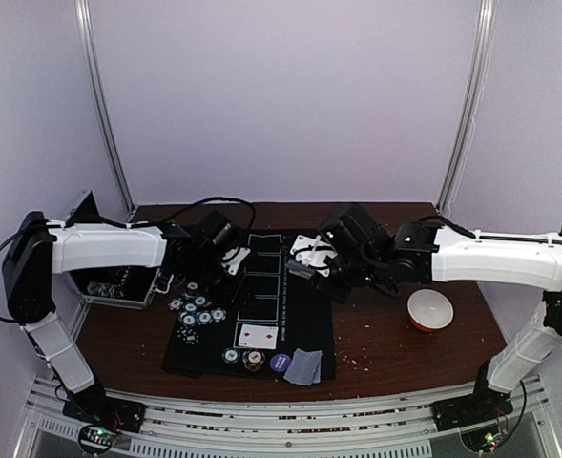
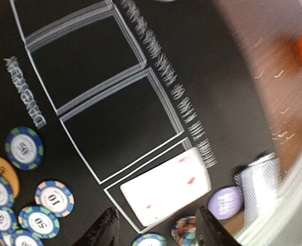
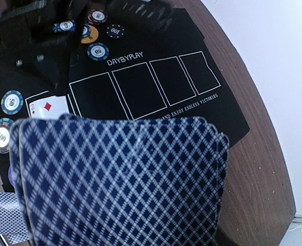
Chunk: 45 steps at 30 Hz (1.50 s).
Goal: Distribute texas hold em gaming equipment
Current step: Adjust the poker card in the community card area, then pick up the poker card from the face-down deck piles.
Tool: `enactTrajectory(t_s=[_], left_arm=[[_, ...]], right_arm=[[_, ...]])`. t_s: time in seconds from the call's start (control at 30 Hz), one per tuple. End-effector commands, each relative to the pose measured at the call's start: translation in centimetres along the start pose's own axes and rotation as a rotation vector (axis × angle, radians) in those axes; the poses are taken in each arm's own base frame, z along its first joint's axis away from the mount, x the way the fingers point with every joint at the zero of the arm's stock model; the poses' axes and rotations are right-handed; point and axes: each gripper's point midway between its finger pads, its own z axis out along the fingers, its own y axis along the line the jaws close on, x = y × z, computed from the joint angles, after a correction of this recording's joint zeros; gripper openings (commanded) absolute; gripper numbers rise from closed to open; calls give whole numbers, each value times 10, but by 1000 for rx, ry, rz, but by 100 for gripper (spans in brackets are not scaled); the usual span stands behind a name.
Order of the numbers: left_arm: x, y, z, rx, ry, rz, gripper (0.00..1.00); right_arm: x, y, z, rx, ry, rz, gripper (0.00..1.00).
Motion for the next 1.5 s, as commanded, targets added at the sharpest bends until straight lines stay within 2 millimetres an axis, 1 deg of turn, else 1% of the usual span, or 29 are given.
enactTrajectory(t_s=[0.0,0.07,0.13,0.2,0.27,0.33,0.5,0.53,0.63,0.77,0.87,0.97,1.1,1.17,1.23,1.33,1.43,1.47], left_arm=[[-62,-36,-86,262,-291,46,66],[-70,-46,-117,424,-379,45,73],[-71,-53,-140,532,-435,40,77],[-70,-63,-157,594,-472,77,80],[-64,-72,-162,652,-463,97,80],[-60,-71,-158,656,-435,81,79],[-46,-59,-135,614,-367,43,61],[-44,-58,-133,614,-362,40,59],[-37,-61,-131,648,-351,40,60],[-29,-62,-129,668,-336,46,67],[-24,-61,-122,663,-320,44,69],[-20,-64,-116,669,-297,42,69],[-25,-69,-122,675,-316,57,69],[-28,-69,-124,660,-324,63,66],[-30,-65,-124,631,-328,59,62],[-31,-58,-126,602,-339,50,59],[-34,-54,-133,590,-365,39,59],[-36,-54,-137,590,-377,46,60]], right_arm=[[-23,7,-9,9,-50,-45,45],[-31,13,-10,2,-74,-56,45],[-37,20,-11,-5,-93,-77,45],[-43,26,-9,-9,-101,-97,45],[-48,32,-7,-11,-105,-118,45],[-55,37,-7,-15,-116,-132,45],[-72,48,-7,-38,-153,-148,45],[-73,50,-6,-44,-154,-151,45],[-75,56,-3,-49,-151,-159,45],[-77,61,0,-57,-153,-165,45],[-80,64,2,-60,-157,-169,45],[-84,68,4,-65,-158,-178,45],[-87,70,7,-66,-157,-186,45],[-87,71,8,-66,-156,-188,45],[-86,71,9,-66,-153,-190,45],[-85,71,9,-63,-149,-193,45],[-84,71,9,-61,-146,-197,45],[-83,71,10,-61,-145,-199,45]])
